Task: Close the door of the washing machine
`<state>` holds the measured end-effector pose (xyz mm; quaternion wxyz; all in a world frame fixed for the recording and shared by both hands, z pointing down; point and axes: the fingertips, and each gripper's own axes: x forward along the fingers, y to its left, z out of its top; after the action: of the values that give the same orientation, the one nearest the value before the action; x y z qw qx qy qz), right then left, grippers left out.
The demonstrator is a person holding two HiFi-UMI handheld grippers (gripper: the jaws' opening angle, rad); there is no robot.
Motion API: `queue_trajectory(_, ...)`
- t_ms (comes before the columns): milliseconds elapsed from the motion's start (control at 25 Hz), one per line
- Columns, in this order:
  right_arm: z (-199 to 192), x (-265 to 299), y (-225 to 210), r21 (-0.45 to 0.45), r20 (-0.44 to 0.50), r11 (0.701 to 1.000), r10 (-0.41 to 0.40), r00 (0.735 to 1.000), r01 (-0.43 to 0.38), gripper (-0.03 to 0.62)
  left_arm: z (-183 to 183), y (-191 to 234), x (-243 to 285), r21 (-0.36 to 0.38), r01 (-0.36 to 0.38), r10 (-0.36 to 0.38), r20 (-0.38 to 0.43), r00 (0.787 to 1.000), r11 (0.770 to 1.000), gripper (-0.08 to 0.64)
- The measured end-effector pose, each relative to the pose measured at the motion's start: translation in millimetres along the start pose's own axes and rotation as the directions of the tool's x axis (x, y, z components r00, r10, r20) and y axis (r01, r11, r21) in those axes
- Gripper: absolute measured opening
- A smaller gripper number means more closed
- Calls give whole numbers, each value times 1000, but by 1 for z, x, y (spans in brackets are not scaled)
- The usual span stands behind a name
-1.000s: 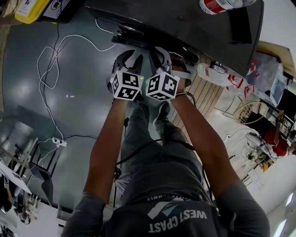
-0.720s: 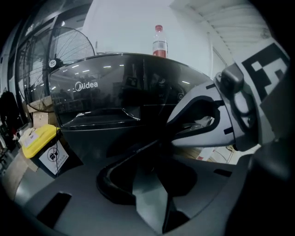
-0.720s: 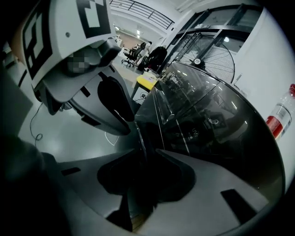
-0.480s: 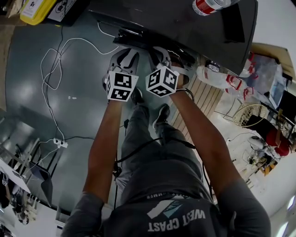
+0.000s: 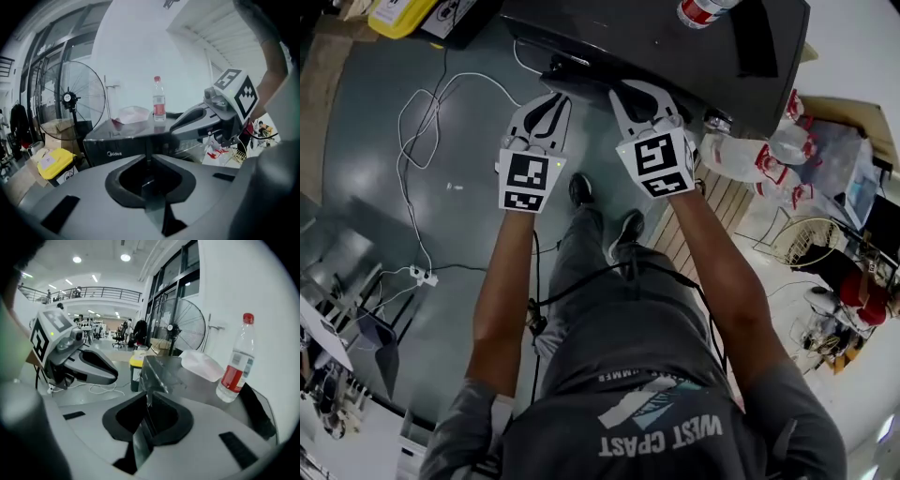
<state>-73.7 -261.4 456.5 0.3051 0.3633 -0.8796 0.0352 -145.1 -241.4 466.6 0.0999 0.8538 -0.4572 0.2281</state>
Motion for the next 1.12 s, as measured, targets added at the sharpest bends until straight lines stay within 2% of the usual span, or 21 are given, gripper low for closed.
queue_trajectory(240,62,-75,-22,45,157,999,6,988,-13,43,63,-9,-50,70,-8,3,72,997,998,44)
queue_trajectory(440,106,-140,-32,82,279,996,11,960,-35,35,106,-10,-100,110,-41,28,119,992,993,44)
queue_trajectory(600,133,-201,-36,109,366,991,31,930,-76,32,134,-28,-145,142,-63,41,149,988,988,44)
queue_trajectory(760,140,-253,-45,108,392,990,45,919,-95,28,153,-53,-178,146,-90,63,177,982,985,44)
queue_trajectory(920,146,-295,-41,110,420,987,58,906,-114,28,162,-69,-217,94,-118,96,207,974,989,44)
queue_trajectory(1120,147,-344,-40,90,457,989,61,887,-114,28,182,-92,-250,96,-164,131,280,951,982,45)
